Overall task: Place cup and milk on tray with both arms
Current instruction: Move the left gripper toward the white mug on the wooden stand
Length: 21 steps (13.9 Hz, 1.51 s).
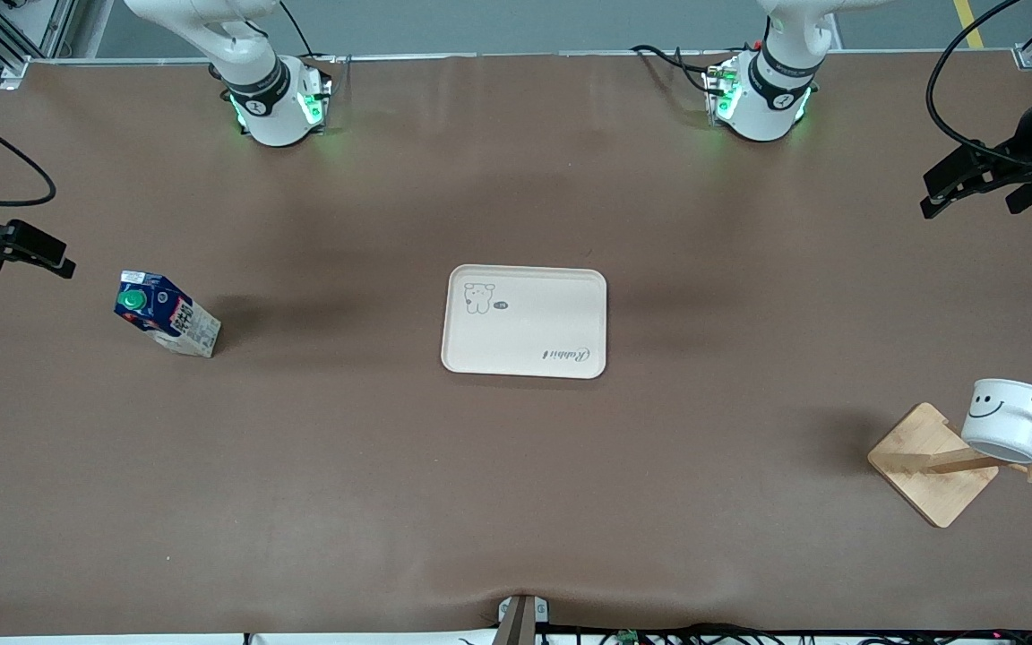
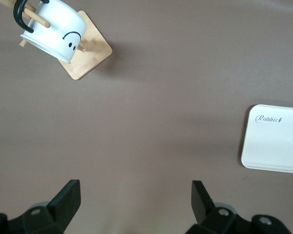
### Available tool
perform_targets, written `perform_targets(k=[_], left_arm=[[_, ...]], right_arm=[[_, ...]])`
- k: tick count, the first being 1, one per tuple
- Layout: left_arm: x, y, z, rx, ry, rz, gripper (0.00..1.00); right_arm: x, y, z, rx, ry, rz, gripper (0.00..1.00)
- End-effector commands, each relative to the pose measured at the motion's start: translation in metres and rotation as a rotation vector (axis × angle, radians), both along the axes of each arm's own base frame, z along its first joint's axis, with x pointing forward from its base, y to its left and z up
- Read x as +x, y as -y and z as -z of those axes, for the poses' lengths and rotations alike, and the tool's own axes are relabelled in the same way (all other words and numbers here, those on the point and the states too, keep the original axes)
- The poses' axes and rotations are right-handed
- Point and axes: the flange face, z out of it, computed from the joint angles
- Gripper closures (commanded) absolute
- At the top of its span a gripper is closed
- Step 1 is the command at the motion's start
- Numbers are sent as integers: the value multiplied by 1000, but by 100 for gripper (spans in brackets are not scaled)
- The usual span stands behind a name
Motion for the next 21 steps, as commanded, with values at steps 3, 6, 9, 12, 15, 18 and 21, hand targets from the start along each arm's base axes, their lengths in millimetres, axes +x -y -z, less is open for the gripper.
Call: perform_targets(k=[3,6,9,12,15,18,21], left_arm=[[-5,-6,-8,-1,-13,-5,0],[0,-21,-14,5,4,-24,0],[9,-60,-3,3,48,-94,0],[20,-94,30,0,125,-155,0],[28,-125,76,0,202,-211,0],[29,-148,110,8,268,-253,0],[24,-165,143,-49,346,-328,0]], right_arm=[[0,4,-1,-7,4,7,0],[1,5,0,-7,2,9,0],[0,6,0,-7,2,10,0],[0,7,0,-7,4,12,0],[0,7,0,-7,4,12,0],[1,8,1,-7,2,13,0],[1,10,0,-7,4,18,0]])
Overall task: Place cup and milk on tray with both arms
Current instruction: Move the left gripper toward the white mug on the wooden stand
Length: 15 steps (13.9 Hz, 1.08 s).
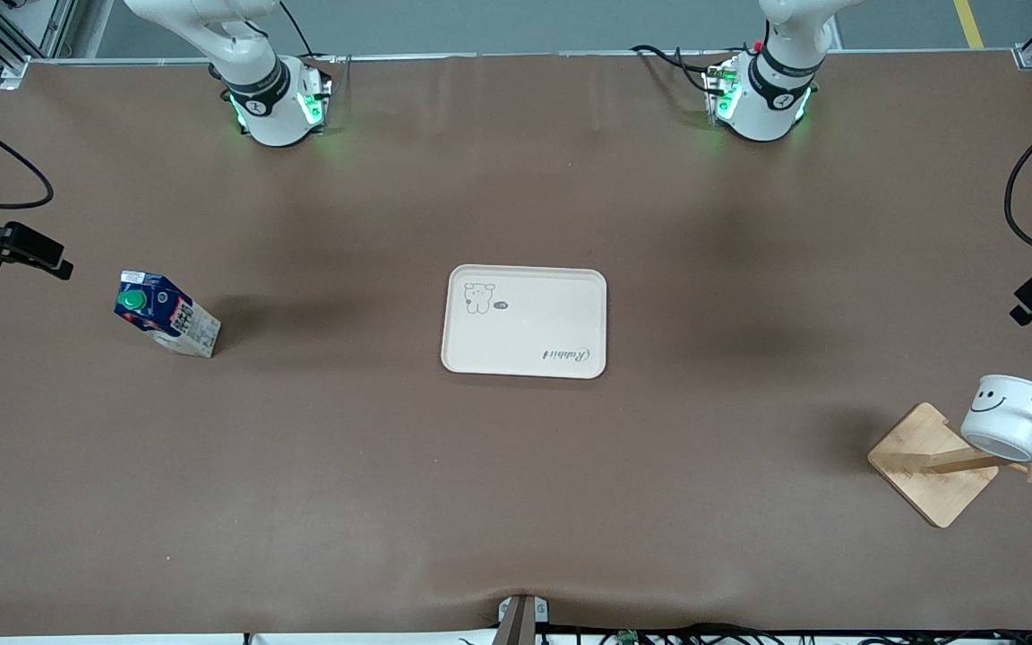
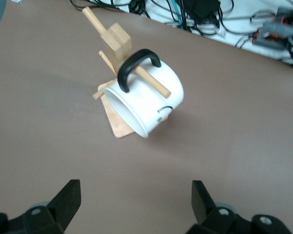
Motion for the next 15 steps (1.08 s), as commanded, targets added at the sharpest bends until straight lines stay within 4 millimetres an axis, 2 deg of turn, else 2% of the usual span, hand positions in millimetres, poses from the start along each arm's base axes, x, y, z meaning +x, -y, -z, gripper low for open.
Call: perform_targets(k=[1,6,11,15], left_arm=[[-16,-14,26,-72,86,-84,0],[-19,-25,56,-191,189,-207,0],[-10,-34,74,-162,247,-211,0],[3,-40,97,-133,282,-199,0]], right_arm=[[1,6,1,-7,2,11,0],[2,6,3,-7,-3,11,0],[2,7,3,-7,-3,13,0],[2,7,3,-7,-3,13,0]])
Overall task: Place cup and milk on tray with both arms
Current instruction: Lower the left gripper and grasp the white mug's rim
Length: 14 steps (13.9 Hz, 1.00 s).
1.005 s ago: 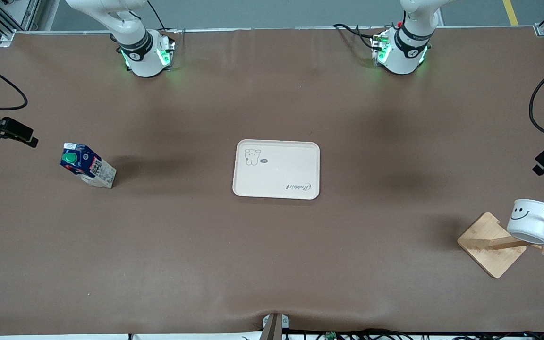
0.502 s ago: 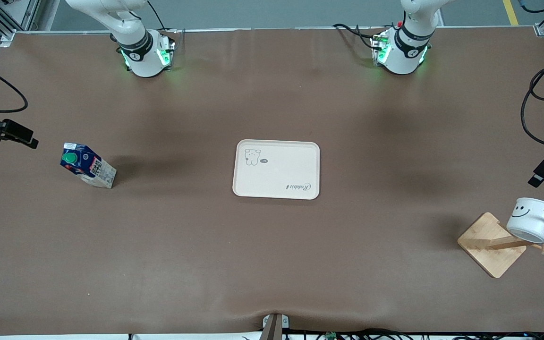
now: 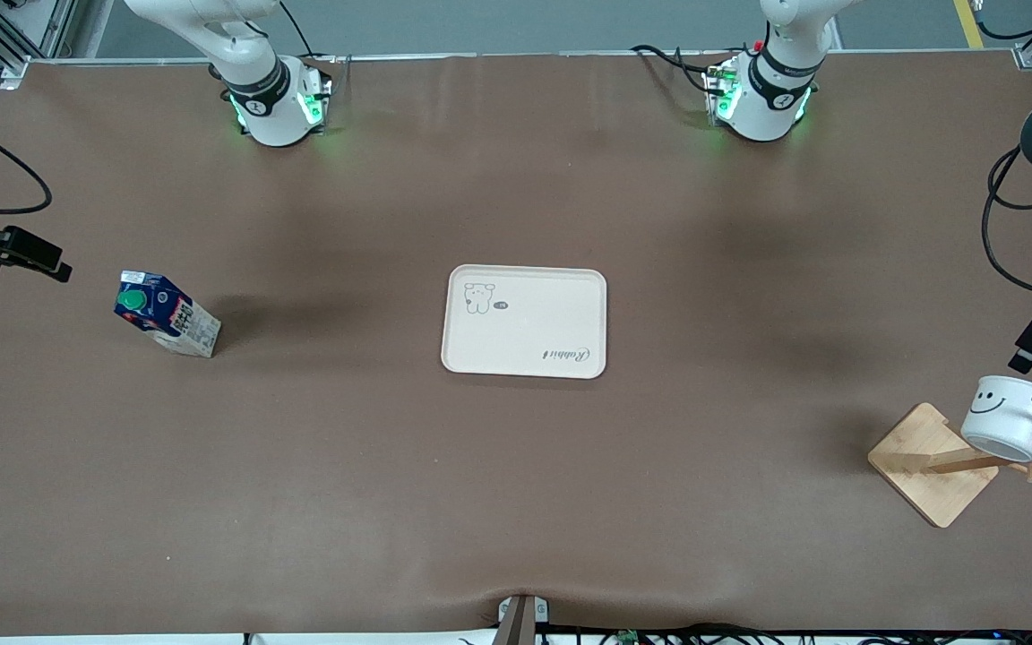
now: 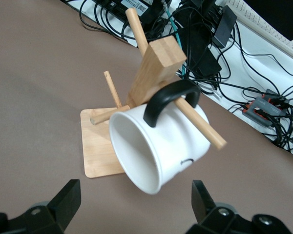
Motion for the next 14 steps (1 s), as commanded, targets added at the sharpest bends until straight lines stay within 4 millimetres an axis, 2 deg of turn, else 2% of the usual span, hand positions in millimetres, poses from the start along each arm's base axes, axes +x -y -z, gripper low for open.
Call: perform_targets(k=[1,4,6,7,13,14], left_arm=[[9,1,12,7,24,7,0],[19,7,20,10,35,17,0],[26,16,18,9,44,37,0],[28,17,19,11,43,45,5],[41,13,19,59,60,112,15],[43,13,22,62,63,114,19]], right_arm=[[0,3,-2,-7,6,4,0],[0,3,-2,-7,6,6,0],[0,3,-2,-7,6,6,0],[1,3,-1,-7,5,4,0],[0,9,1,-7,1,16,0],[0,10,1,-7,1,18,0]])
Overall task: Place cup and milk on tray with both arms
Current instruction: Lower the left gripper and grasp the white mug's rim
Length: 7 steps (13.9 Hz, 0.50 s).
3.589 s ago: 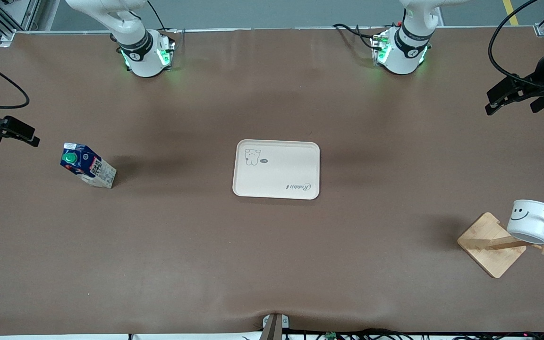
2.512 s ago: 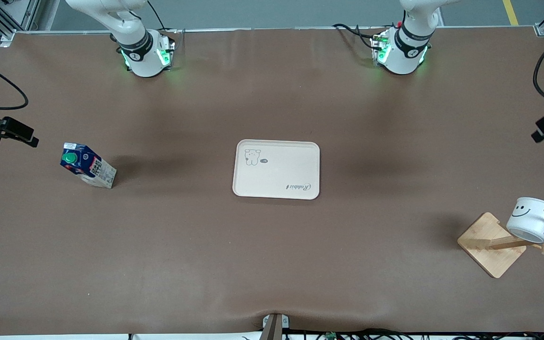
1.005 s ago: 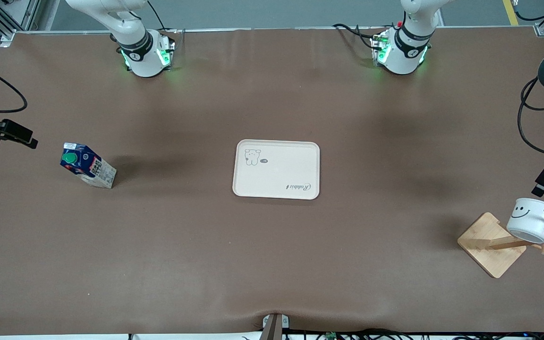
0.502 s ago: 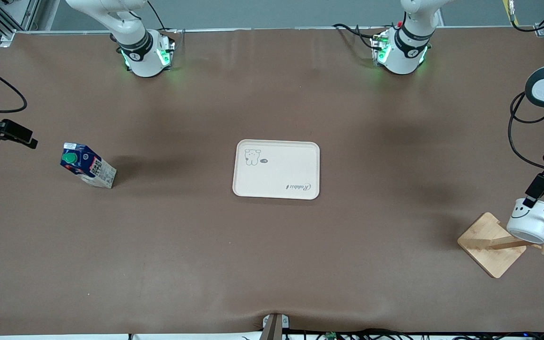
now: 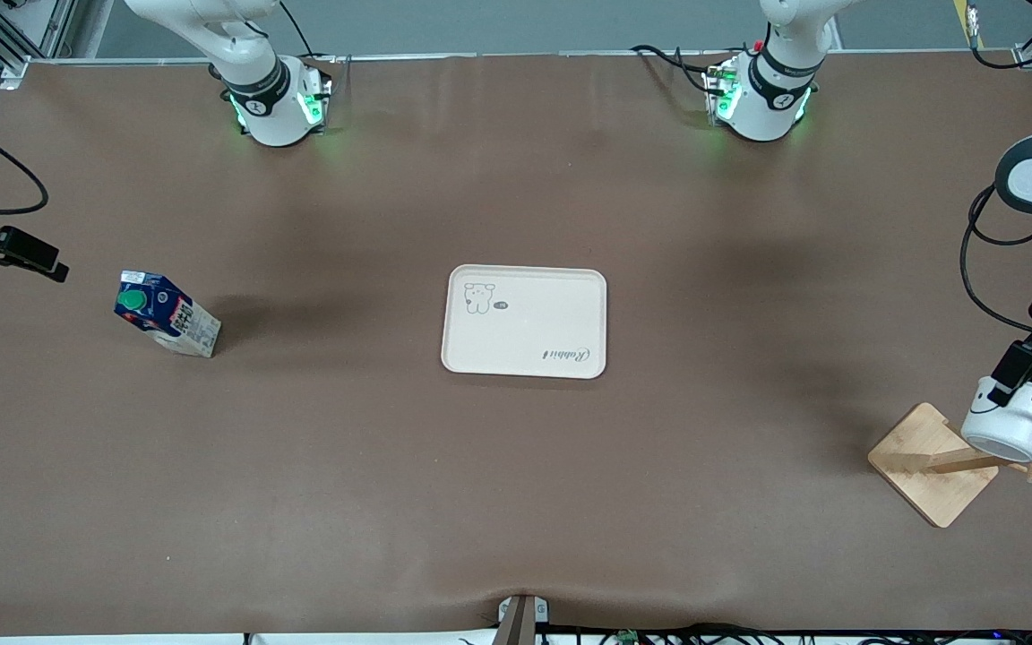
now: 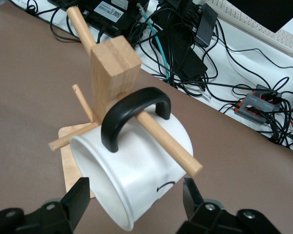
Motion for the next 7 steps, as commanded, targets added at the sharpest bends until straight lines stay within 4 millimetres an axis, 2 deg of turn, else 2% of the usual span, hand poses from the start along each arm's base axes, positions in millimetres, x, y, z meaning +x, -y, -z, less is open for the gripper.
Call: perform_targets(k=[1,4,7], left_arm=[[9,-1,3,15,28,16,22],[15,6,6,17,37,26,27],[21,17,6,15,42,44,43]], right_arm=[[1,4,0,-7,3,6,0],[1,4,0,-7,3,6,0],[2,5,2,-7,0,8,0]])
